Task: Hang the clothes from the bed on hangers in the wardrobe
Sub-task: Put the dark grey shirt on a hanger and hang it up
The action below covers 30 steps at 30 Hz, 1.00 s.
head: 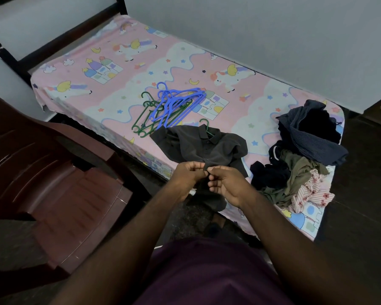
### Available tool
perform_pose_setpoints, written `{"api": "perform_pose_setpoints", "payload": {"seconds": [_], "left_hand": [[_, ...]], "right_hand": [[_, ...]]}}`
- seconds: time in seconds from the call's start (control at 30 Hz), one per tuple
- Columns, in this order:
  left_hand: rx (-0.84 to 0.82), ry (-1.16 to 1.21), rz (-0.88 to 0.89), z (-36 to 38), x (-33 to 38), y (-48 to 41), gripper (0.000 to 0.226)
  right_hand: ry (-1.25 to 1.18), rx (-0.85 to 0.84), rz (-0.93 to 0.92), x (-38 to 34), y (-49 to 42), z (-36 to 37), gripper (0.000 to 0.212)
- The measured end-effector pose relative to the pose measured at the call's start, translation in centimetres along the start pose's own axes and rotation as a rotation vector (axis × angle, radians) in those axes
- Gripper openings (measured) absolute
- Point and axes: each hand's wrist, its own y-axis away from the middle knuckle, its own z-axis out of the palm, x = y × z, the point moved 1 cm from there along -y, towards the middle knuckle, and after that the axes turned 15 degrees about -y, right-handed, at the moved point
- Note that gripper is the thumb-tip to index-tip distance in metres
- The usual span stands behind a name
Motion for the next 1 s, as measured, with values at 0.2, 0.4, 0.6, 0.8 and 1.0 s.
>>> {"api": "perform_pose_setpoints", "payload": {"seconds": [0.2,0.4,0.6,0.8,1.0], "left_hand": [[0.138,-0.150,0.089,-0.5,0.3,-0.9,0.009],[0.363,-0.510,0.053,-2.1,0.9,-5.1,0.007],[0.409,-0.635,-0.105,-4.0,1.7,-11.5,0.010],[0.249,-0.776,-0.159,-3.8,3.2,-18.9,0.006],[0.175,-0.722,-0.295,-3.1,3.0,-24.3,0.014]], "right_hand": [[0.106,0.030,-0.085,-0.2,-1.5,0.5,0.012],[0.215,0.039,-0.060,-1.6,-5.8,0.5,0.009],[0.259,0.156,0.006,-5.4,-15.2,-1.8,0.011],[0.492,0.262,0.073,-8.0,-27.6,-5.0,0.020],[1.058,0.185,0.003,-8.7,-38.2,-6.5,0.019]]}}
